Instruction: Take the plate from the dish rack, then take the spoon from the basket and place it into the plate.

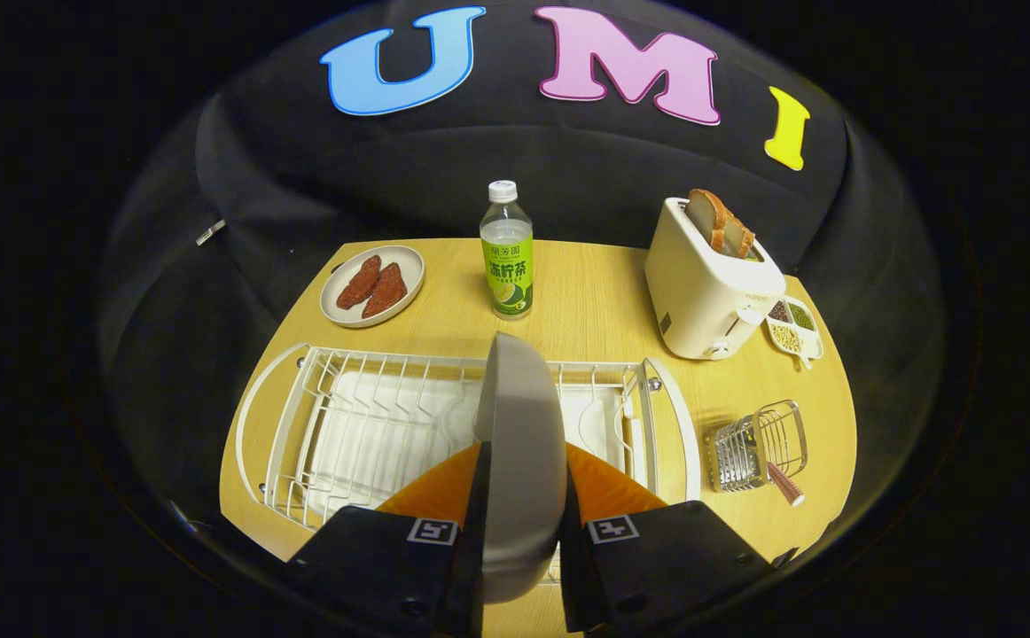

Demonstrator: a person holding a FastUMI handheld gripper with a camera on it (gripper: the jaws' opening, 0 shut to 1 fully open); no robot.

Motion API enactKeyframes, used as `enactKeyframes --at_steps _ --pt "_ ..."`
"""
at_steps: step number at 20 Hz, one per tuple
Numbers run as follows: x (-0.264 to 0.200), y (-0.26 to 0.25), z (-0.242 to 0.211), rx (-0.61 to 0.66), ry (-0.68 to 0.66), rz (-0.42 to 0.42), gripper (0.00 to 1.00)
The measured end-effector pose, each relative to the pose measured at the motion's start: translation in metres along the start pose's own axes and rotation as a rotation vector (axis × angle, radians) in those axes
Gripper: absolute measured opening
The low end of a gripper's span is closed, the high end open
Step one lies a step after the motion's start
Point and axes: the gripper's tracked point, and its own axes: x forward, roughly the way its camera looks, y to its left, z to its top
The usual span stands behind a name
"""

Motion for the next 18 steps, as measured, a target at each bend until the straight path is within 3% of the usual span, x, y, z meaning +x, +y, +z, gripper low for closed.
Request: enactKeyframes --at_steps 11,18 --pt "-0.018 -0.004 0.028 -0.088 -0.066 -0.112 0.38" --pt "-0.028 -0.043 0.02 -0.058 -0.03 -0.126 0.29"
